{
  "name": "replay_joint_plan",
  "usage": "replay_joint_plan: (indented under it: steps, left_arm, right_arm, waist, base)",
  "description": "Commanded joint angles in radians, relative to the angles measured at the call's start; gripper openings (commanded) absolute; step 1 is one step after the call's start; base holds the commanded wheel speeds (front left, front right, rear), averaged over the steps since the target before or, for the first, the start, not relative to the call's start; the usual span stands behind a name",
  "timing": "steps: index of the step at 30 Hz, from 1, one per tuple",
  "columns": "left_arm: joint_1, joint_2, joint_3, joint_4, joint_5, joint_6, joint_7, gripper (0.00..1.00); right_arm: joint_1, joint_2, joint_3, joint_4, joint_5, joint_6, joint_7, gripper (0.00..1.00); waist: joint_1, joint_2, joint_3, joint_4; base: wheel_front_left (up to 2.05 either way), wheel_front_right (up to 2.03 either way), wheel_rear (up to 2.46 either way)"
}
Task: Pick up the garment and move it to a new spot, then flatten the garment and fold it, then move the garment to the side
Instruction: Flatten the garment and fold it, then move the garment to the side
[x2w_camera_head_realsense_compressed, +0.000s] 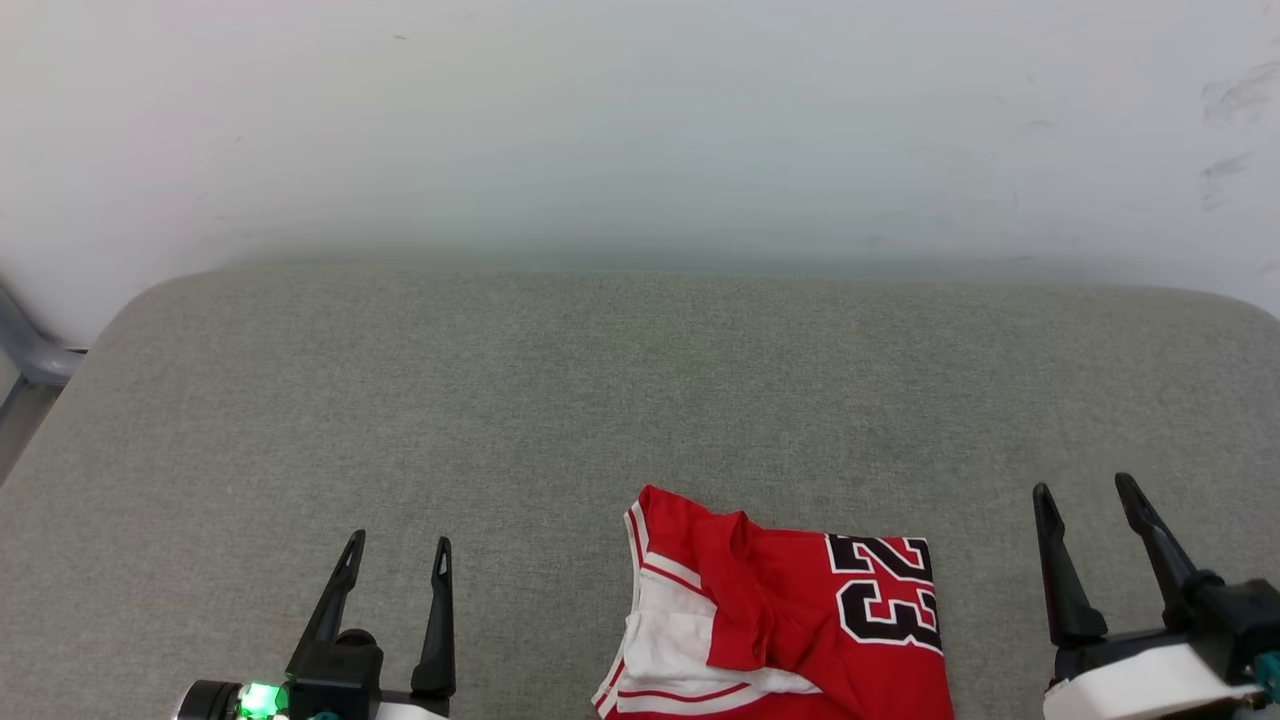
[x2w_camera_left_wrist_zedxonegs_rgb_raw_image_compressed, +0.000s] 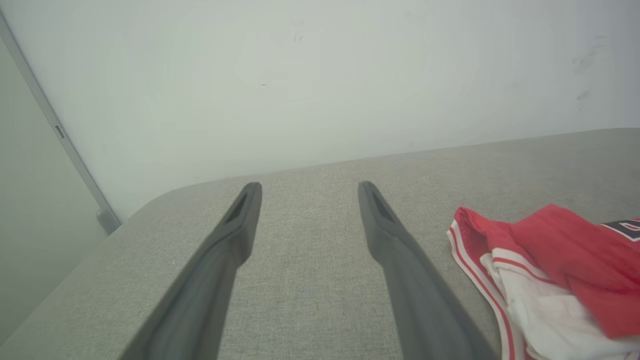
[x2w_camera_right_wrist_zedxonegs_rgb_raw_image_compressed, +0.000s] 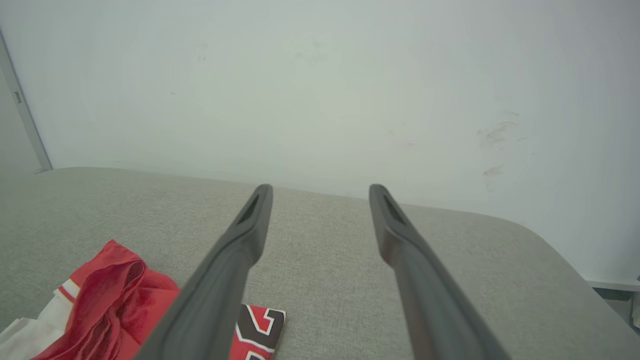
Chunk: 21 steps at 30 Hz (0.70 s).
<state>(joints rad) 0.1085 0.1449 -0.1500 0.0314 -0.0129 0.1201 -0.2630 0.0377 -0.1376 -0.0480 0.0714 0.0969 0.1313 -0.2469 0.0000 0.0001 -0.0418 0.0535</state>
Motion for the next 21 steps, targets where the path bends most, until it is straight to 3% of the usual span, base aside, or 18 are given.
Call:
replay_joint_plan:
  steps: [1,21]
  left_arm:
    - [0.008,-0.002,0.002,-0.004,-0.001,0.004,-0.002,1.00]
    - [0.020,0.008,0.002,0.012,-0.007,-0.001,-0.002,1.00]
  right_arm:
    - [0.018,0.013,-0.006,-0.010,0.009,-0.001,-0.008,1.00]
    - [0.129,0.078,-0.001,-0.036,0.021,-0.001,-0.018,1.00]
  waist:
    - [0.0000,-0.0001,-0.002,-0.001]
    - [0.0000,-0.0001,-0.012,-0.006]
  base:
    - [0.00,0.00,0.00]
    - [0.00,0.00,0.00]
